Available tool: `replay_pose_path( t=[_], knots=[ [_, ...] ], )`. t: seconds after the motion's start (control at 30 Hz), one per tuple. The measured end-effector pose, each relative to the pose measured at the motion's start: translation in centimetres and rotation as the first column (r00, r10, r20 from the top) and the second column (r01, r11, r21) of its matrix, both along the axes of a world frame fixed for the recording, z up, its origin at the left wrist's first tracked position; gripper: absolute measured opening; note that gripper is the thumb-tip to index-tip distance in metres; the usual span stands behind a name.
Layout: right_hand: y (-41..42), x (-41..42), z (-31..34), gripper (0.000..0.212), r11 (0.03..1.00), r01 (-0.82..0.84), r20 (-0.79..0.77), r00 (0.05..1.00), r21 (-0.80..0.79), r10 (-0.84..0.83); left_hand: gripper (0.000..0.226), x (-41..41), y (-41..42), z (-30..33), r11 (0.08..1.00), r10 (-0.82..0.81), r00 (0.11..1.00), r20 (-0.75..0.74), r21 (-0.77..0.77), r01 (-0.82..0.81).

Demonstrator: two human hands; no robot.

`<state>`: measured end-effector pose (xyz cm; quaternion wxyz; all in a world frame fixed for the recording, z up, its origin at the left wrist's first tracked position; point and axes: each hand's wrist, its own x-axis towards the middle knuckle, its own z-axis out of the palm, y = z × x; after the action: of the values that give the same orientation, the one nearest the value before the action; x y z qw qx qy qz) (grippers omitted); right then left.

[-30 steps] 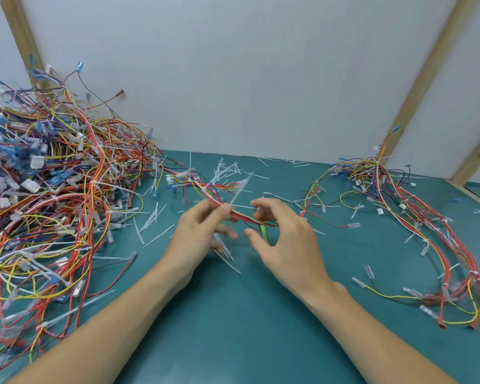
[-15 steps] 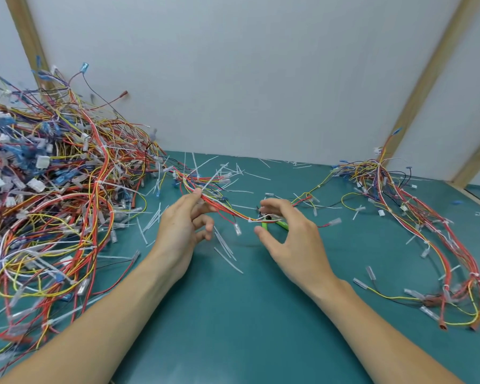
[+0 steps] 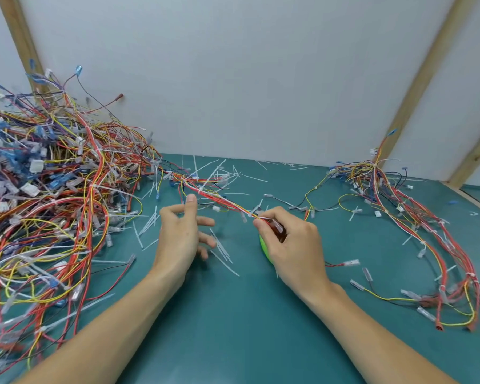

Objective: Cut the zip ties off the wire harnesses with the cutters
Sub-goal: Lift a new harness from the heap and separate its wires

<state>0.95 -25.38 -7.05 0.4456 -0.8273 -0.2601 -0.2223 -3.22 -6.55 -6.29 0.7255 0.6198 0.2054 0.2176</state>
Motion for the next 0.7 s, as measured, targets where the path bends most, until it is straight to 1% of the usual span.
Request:
replay_pose_path(
  t=[0.07, 0.1, 0.17, 0.2, 0.27, 0.33, 0.4, 0.5, 0.57, 0.7],
  knots=[
    [-0.1, 0.0, 0.1, 0.016, 1.000, 0.016, -0.001, 1.000, 0.015, -0.016, 0.024, -0.2, 0.3, 0.1, 0.998, 0.018, 0.999, 0.047, 0.055, -0.021],
    [-0.1, -0.1, 0.1, 0.015, 1.000, 0.019, 0.001, 1.000, 0.024, -0.019, 0.021, -0.4, 0.3, 0.1, 0.996, -0.014, 0.997, 0.071, 0.085, 0.008],
    [0.0, -0.2, 0.2, 0.015, 0.999, 0.016, 0.001, 1.000, 0.039, -0.016, 0.027, -0.7, -0.2, 0.3, 0.978, -0.140, 0.985, 0.101, 0.168, 0.122],
    [0.1, -0.2, 0.2, 0.015, 0.999, 0.010, -0.001, 1.000, 0.046, -0.010, 0.026, -0.9, -0.5, 0.3, 0.956, -0.225, 0.970, 0.097, 0.216, 0.200],
    [0.3, -0.3, 0.2, 0.015, 0.999, -0.009, -0.006, 1.000, 0.049, 0.009, 0.016, -1.3, -1.2, 0.4, 0.884, -0.400, 0.915, 0.056, 0.286, 0.369],
    [0.4, -0.5, 0.1, 0.014, 0.999, -0.036, -0.012, 0.999, 0.039, 0.037, 0.014, -1.5, -1.5, 0.3, 0.824, -0.515, 0.857, 0.035, 0.295, 0.483],
    [0.6, -0.7, 0.1, 0.015, 0.997, -0.068, -0.020, 0.997, 0.031, 0.069, 0.017, -1.5, -1.6, 0.3, 0.818, -0.537, 0.842, 0.051, 0.278, 0.504],
    [0.8, -0.9, 0.0, 0.017, 0.992, -0.122, -0.044, 0.991, 0.027, 0.123, 0.028, -1.3, -1.4, 0.4, 0.856, -0.494, 0.865, 0.087, 0.223, 0.467],
    [0.9, -1.0, -0.1, 0.015, 0.989, -0.143, -0.054, 0.988, 0.028, 0.144, 0.033, -1.3, -1.3, 0.3, 0.864, -0.490, 0.865, 0.106, 0.191, 0.466],
    [0.9, -1.0, 0.0, 0.018, 0.988, -0.151, -0.042, 0.987, 0.031, 0.152, 0.032, -1.3, -1.2, 0.4, 0.881, -0.465, 0.878, 0.112, 0.161, 0.446]
  ],
)
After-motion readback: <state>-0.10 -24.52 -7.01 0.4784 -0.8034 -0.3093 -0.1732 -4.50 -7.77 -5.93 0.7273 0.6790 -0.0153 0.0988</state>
